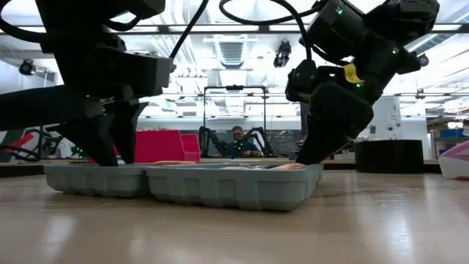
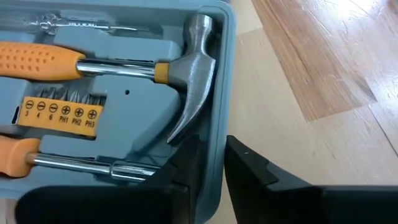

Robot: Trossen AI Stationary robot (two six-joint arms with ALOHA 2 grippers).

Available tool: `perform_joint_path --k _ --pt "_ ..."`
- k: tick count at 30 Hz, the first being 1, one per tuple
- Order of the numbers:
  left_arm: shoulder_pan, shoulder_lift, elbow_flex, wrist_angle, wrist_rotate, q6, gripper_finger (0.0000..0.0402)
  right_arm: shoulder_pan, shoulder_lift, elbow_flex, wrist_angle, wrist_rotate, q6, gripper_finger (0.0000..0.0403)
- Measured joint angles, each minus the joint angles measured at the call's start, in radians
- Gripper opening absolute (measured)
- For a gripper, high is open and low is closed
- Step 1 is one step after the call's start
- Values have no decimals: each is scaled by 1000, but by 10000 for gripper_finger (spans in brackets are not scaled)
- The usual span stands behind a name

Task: Prefit tool cases
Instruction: Remove the hex keys from the gray toolbox

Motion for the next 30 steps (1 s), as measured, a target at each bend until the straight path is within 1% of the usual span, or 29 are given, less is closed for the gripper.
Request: perform_joint_path --k 6,10,16,18,22,26,30 --pt "-1 0 0 -22 11 6 137 0 0 0 0 1 0 49" --pt "-1 1 -3 -15 11 33 142 0 0 0 0 1 0 58" --pt "-2 43 -4 -12 2 56 150 0 0 0 -1 1 0 64" --pt "-5 52 -4 -9 -19 56 149 0 0 0 -1 1 0 62" --pt "-10 59 -4 -5 -93 56 136 0 0 0 -4 1 0 53" --pt "-13 61 -3 -1 -114 56 121 0 0 0 -4 2 0 48" --pt "-14 63 -5 5 -153 55 114 0 0 0 -4 1 4 55"
